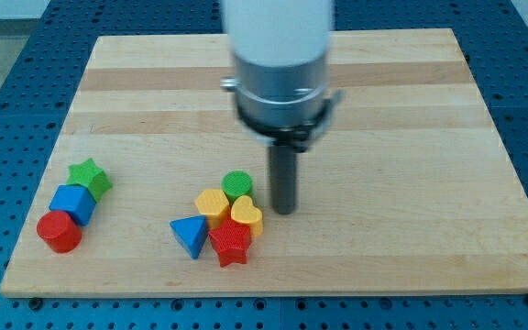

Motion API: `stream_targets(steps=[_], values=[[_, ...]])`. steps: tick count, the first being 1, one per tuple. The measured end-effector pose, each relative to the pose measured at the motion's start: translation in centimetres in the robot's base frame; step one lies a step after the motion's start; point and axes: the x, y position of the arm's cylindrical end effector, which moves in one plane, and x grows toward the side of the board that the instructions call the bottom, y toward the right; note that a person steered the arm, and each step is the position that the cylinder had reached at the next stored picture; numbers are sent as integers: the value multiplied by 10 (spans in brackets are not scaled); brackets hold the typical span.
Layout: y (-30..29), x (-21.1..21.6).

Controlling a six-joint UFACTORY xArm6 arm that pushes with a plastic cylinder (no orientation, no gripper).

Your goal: Move the blue cube towards the bottom center

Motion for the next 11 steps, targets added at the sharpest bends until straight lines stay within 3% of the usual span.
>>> stream_targets(steps=[1, 2, 5, 6, 9, 10, 11], values=[[58, 53], [4, 93], [-169, 93], [-129, 66], [-101, -11], [-66, -3], [-72, -3]])
